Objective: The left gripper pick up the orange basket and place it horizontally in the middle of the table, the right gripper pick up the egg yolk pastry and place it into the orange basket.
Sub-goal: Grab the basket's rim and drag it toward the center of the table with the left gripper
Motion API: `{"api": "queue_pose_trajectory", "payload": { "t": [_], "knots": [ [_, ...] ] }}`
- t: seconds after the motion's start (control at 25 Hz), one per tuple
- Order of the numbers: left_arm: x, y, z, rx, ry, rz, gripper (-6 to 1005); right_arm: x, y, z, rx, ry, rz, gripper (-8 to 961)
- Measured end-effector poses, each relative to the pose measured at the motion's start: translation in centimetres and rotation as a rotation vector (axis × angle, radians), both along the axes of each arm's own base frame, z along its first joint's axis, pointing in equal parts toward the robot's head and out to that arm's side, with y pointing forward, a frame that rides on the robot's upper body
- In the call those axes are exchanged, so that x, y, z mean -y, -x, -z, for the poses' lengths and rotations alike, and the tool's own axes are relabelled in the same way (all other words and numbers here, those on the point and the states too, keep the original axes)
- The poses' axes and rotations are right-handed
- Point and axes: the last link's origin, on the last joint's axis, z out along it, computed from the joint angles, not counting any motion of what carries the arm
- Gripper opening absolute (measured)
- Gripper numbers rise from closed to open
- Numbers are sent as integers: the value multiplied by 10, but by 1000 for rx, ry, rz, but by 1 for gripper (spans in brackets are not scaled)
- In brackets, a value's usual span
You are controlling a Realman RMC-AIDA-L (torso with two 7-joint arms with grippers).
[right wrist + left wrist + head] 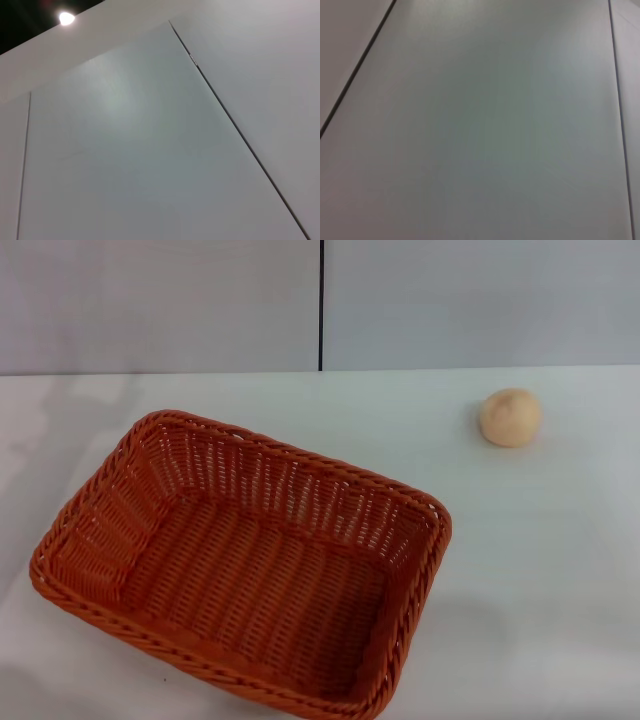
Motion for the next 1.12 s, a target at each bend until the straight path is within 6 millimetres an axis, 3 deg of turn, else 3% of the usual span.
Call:
{"api": "queue_pose_trajectory", "payload": {
  "t": [0.52, 0.8, 1.12],
  "knots": [
    [-1, 1, -2, 16, 36, 11, 778, -1, 1, 1, 0, 4, -2, 617],
    [-19, 0, -34, 44, 300, 52, 776, 4, -4, 0, -2, 2, 15, 617],
    [-34, -22, -78, -66, 670, 76, 773, 9, -12, -2, 0, -5, 48, 617]
  ]
}}
